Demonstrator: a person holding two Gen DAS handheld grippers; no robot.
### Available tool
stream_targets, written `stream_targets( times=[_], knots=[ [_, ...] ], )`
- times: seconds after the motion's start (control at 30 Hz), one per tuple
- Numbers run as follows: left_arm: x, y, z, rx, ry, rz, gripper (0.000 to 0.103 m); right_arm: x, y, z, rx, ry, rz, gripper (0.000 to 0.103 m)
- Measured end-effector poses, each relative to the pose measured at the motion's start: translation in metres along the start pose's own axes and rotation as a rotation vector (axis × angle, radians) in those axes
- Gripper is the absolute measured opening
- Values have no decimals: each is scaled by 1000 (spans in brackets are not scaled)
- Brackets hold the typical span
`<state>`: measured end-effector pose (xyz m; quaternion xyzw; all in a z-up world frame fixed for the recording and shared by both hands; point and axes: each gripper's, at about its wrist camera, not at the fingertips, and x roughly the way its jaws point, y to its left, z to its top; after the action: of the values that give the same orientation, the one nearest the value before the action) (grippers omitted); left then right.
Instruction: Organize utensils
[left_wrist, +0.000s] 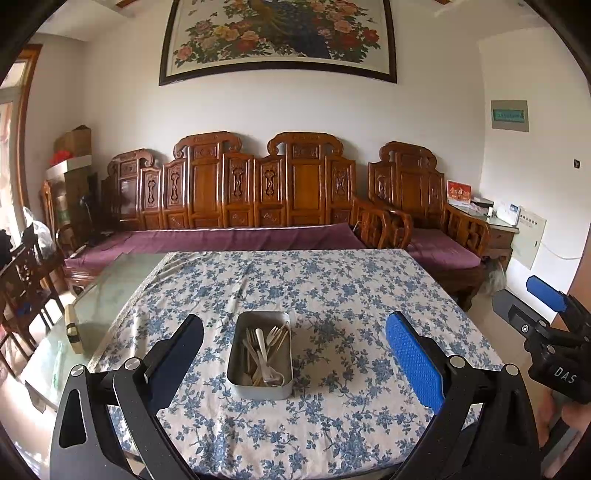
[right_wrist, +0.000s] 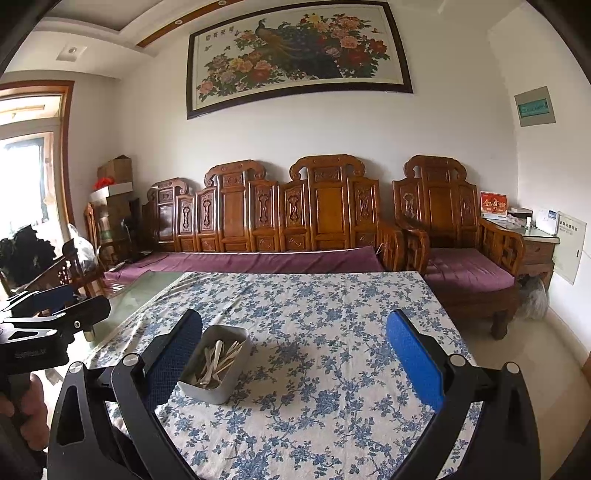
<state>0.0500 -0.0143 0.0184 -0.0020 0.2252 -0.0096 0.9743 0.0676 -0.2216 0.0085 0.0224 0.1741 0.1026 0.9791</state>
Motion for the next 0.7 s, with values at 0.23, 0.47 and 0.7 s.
stream_targets(
  times=[0.23, 0.47, 0.7],
  knots=[
    [-2, 0, -1, 4, -2, -5, 95, 0, 0, 0, -1, 2, -1, 100],
    [-3, 1, -1, 2, -3, -10, 95, 0, -1, 0, 0, 3, -2, 100],
    [-3, 1, -1, 2, -2, -11, 95, 0, -1, 0, 1, 2, -1, 100]
  ],
)
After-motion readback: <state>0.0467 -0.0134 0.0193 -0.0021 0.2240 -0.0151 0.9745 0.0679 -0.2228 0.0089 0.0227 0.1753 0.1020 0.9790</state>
